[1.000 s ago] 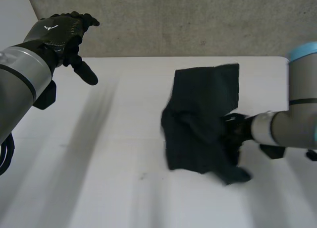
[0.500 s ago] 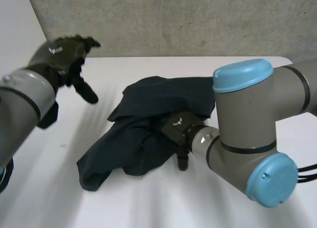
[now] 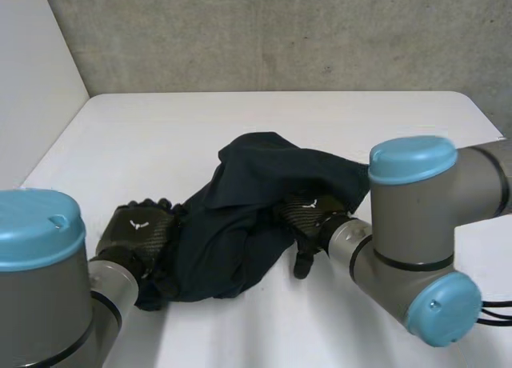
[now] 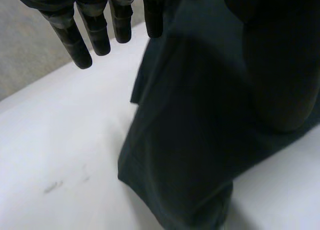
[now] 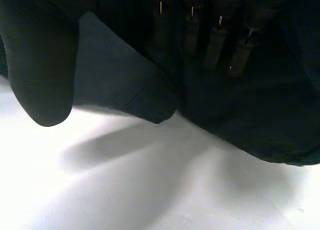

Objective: Fold the shorts.

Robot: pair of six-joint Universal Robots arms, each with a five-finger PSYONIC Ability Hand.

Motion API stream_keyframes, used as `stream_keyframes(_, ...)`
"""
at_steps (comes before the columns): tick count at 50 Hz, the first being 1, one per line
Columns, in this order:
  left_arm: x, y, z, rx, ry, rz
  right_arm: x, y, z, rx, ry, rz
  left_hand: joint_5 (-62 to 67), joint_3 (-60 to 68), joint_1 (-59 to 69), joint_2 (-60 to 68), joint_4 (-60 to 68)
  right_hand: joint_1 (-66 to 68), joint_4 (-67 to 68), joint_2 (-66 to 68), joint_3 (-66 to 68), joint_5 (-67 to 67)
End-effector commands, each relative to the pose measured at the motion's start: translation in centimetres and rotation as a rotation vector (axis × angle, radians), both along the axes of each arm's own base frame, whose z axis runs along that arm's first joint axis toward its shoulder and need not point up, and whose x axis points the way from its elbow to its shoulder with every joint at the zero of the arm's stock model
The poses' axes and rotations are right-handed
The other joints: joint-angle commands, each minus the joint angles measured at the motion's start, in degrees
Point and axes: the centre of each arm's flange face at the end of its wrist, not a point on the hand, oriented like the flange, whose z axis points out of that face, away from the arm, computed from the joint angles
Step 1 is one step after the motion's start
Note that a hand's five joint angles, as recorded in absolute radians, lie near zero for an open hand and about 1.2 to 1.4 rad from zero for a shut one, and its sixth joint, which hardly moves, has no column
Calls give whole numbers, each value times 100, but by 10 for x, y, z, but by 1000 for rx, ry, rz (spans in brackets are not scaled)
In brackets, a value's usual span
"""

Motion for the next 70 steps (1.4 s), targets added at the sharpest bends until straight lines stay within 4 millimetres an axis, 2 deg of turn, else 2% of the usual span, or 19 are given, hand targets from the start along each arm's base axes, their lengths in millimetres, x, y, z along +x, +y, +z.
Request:
stream_keyframes(1, -3, -2, -16, 38, -47, -17, 9, -7, -25, 50, -39, -6, 2869, 2891, 2973, 2960, 2949, 241, 53, -113, -71, 32)
stream_keyframes(5, -5, -5, -12, 23, -38, -17, 20, -10, -37, 38, -41, 2, 6001, 6023, 6105, 6092, 6081, 258, 70, -96, -54, 49)
stream_keyframes(11, -9, -10, 17, -59, 19, -19, 32, -21, -48, -34, -51, -39, 6731, 6753, 6835, 6822, 6811, 1348, 1160, 994, 1036, 1140)
stream_keyframes(15, -10, -10, 44, -138, 77, -22, 33, -26, -42, -75, -76, -59, 6731, 6753, 6835, 6822, 6811, 6199, 6011, 5845, 5887, 5991)
stream_keyframes(19, -9, -9, 80, -240, 149, -20, 32, -29, -13, -135, -140, -62, 6731, 6753, 6835, 6822, 6811, 6206, 6019, 5853, 5894, 5998)
stream_keyframes(23, -6, -9, 119, -352, 222, -12, 27, -24, 38, -218, -218, -63, 6731, 6753, 6835, 6822, 6811, 6206, 6019, 5853, 5894, 5998)
stream_keyframes(24, -6, -8, 127, -373, 234, -11, 23, -24, 60, -263, -238, -68, 6731, 6753, 6835, 6822, 6811, 6206, 6019, 5853, 5894, 5998)
stream_keyframes(30, 2, -1, 175, -481, 290, -7, -8, -28, 122, -378, -170, -59, 6731, 6753, 6835, 6822, 6811, 6206, 6019, 5853, 5894, 5998)
stream_keyframes(32, 4, 0, 183, -498, 295, -5, -27, -26, 158, -456, -102, -48, 6731, 6753, 6835, 6822, 6811, 6206, 6019, 5853, 5894, 5998)
stream_keyframes(35, 7, -1, 193, -521, 290, 4, -41, -17, 193, -513, -56, -38, 6731, 6753, 6835, 6822, 6811, 6206, 6019, 5853, 5894, 5998)
stream_keyframes(39, 6, -4, 194, -530, 250, 0, -44, -15, 209, -520, -52, -39, 6731, 6753, 6835, 6822, 6811, 6206, 6019, 5853, 5894, 5998)
stream_keyframes(43, -1, -15, 171, -471, 198, -6, -40, -29, 198, -491, -29, -46, 6731, 6753, 6835, 6822, 6811, 6206, 6019, 5853, 5894, 5998)
stream_keyframes(49, -22, -42, 102, -279, 82, -25, -30, -47, 163, -413, 18, -40, 6731, 6753, 6835, 6822, 6811, 6206, 6019, 5853, 5894, 5998)
stream_keyframes(55, -34, -65, 44, -142, -17, -30, -17, -65, 96, -269, 122, -15, 6731, 6753, 6835, 6822, 6811, 6206, 6019, 5853, 5894, 5998)
stream_keyframes(58, -40, -76, 37, -146, -24, -30, -12, -76, 70, -249, 160, -10, 6731, 6753, 6835, 6822, 6811, 6206, 6019, 5853, 5894, 5998)
stream_keyframes(60, -49, -92, 45, -214, -7, -31, -7, -87, 66, -286, 154, -28, 6731, 6753, 6835, 6822, 6811, 6206, 6019, 5853, 5894, 5998)
stream_keyframes(64, -58, -134, 79, -426, 20, 1, 7, -124, 82, -510, 56, -120, 6731, 6753, 6835, 6822, 6811, 6206, 6019, 5853, 5894, 5998)
stream_keyframes(66, -54, -159, 112, -589, 40, 45, 15, -143, 109, -688, -42, -171, 6731, 6753, 6835, 6822, 6811, 6206, 6019, 5853, 5894, 5998)
stream_keyframes(70, -56, -176, 171, -868, 149, 100, 21, -156, 166, -980, -231, -231, 6731, 6753, 6835, 6822, 6811, 6206, 6019, 5853, 5894, 5998)
